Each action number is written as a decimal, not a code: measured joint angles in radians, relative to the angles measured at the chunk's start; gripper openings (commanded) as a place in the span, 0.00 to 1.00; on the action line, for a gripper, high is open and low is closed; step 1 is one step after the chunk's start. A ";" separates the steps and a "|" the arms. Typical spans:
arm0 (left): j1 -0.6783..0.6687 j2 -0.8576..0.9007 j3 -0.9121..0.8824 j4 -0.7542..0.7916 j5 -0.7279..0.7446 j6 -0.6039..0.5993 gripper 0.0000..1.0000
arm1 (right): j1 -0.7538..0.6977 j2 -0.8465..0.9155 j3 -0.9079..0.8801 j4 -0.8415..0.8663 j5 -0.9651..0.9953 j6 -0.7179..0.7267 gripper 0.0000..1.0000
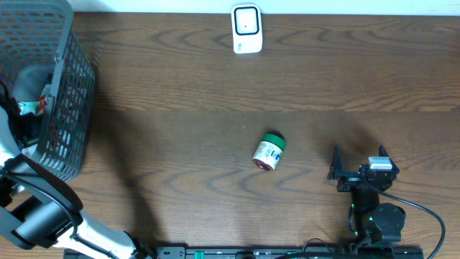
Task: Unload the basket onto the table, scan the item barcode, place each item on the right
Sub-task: 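Reach the left gripper into the basket and grasp the white tub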
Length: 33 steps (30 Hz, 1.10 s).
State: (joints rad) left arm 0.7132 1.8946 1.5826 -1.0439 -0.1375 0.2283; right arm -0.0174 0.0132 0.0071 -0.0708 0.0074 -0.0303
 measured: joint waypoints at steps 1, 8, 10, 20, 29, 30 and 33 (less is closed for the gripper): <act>0.005 0.003 -0.008 0.010 0.000 0.007 0.98 | 0.000 0.000 0.000 0.000 0.000 0.000 0.99; 0.019 0.009 -0.020 0.080 0.026 0.013 0.98 | 0.000 0.000 0.000 0.000 0.000 0.000 0.99; 0.019 0.009 -0.039 0.102 0.032 0.013 0.98 | 0.000 0.000 0.000 0.000 0.000 0.000 0.99; 0.019 0.009 -0.142 0.209 0.062 0.012 1.00 | 0.000 0.000 0.000 0.000 0.000 0.000 0.99; 0.019 0.009 -0.166 0.248 0.065 0.003 0.75 | 0.000 0.000 0.000 0.000 0.000 0.000 0.99; 0.019 0.009 -0.166 0.249 0.065 0.004 0.74 | 0.000 0.000 0.000 0.000 0.000 0.000 0.99; 0.019 0.009 -0.166 0.249 0.067 0.004 0.75 | 0.000 0.000 0.000 0.000 0.000 0.000 0.99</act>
State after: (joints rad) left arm 0.7322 1.9038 1.4170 -0.7948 -0.0704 0.2321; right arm -0.0174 0.0128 0.0071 -0.0708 0.0074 -0.0307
